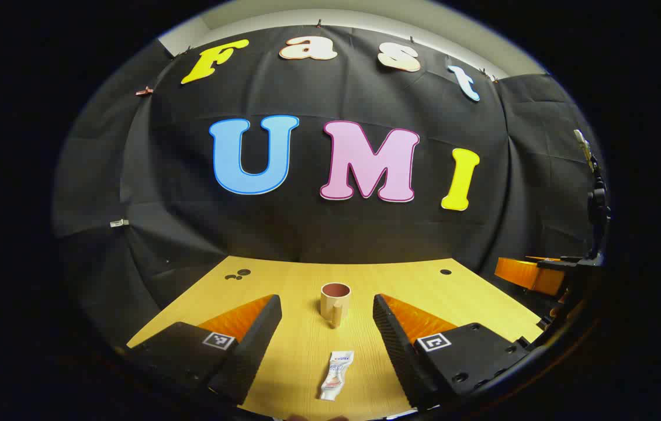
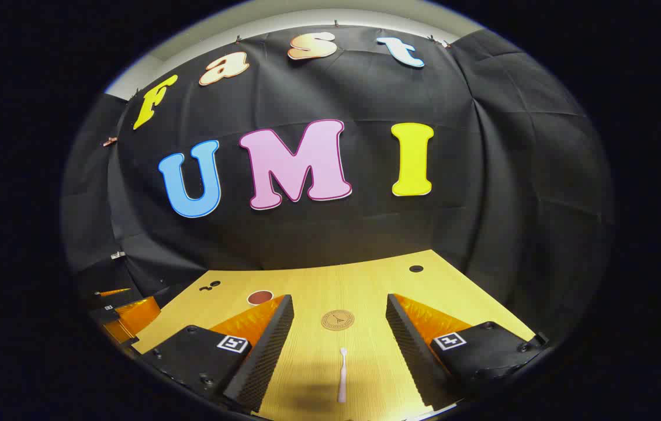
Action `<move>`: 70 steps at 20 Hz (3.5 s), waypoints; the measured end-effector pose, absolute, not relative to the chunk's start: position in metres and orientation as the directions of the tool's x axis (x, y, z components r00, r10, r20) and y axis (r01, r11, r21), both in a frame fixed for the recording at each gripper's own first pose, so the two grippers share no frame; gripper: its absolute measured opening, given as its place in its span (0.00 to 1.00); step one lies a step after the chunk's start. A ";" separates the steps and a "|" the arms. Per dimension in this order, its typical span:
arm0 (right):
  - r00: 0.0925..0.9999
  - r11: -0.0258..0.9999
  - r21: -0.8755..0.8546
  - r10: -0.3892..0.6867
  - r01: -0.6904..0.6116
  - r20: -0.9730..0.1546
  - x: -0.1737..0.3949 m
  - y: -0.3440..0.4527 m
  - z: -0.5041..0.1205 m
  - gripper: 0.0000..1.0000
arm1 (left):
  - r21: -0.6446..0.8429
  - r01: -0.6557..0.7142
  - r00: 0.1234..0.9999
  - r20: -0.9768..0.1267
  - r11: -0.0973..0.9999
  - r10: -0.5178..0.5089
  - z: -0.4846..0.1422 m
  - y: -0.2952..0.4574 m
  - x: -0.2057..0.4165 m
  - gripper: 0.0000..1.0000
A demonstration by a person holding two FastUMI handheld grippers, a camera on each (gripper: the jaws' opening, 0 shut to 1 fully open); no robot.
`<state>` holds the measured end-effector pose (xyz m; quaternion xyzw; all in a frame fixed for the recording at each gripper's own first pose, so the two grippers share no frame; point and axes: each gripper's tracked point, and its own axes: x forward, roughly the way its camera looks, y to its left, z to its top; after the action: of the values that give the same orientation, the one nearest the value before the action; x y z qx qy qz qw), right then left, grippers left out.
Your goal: Put the toothbrush and toothpaste on the desktop into the cup, then pick up the cup and place it on the coaster on the desktop.
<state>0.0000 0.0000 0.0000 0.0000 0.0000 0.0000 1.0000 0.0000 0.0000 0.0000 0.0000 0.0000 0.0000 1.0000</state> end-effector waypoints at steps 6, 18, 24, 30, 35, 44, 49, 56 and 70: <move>1.000 1.000 -0.002 0.011 -0.011 0.015 0.011 -0.005 0.008 0.98 | -0.019 0.009 0.999 -0.031 1.000 -0.010 -0.003 -0.003 0.009 0.97; 0.998 0.998 -0.019 0.067 -0.067 0.021 0.030 -0.007 0.017 0.98 | -0.015 -0.011 0.998 -0.060 1.000 0.010 -0.012 0.006 0.025 0.97; 0.996 0.996 -0.019 0.092 -0.092 -0.007 0.043 -0.008 0.008 0.98 | -0.031 -0.022 0.990 -0.142 0.999 0.017 -0.042 0.005 0.036 0.97; 0.992 0.994 -0.010 0.111 -0.112 -0.059 0.059 -0.010 -0.010 0.98 | -0.032 -0.010 0.964 -0.267 0.999 0.001 -0.094 -0.001 0.050 0.98; 0.986 0.993 -0.006 0.118 -0.120 -0.118 0.073 -0.016 -0.031 0.98 | -0.005 0.007 0.924 -0.381 1.000 -0.009 -0.143 -0.003 0.064 0.98; 0.971 0.993 0.001 0.115 -0.118 -0.210 0.089 -0.027 -0.065 0.98 | 0.014 0.016 0.830 -0.557 1.000 -0.005 -0.227 0.000 0.085 0.98; 0.961 0.993 0.006 0.119 -0.121 -0.249 0.095 -0.030 -0.080 0.98 | 0.000 0.022 0.778 -0.628 1.000 -0.018 -0.261 -0.005 0.088 0.98; 0.946 0.992 0.009 0.125 -0.128 -0.298 0.094 -0.030 -0.100 0.98 | 0.064 0.050 0.765 -0.645 0.997 0.003 -0.274 -0.009 0.090 0.75; 0.869 0.994 0.018 0.105 -0.110 -0.483 0.080 -0.030 -0.162 0.98 | 0.086 0.076 0.757 -0.654 0.993 -0.001 -0.271 -0.017 0.080 0.19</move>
<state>0.0805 -0.0299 -0.1618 -0.0048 0.2495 0.0555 0.9668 0.0799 -0.0170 -0.2707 0.0537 0.3480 -0.0207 0.9357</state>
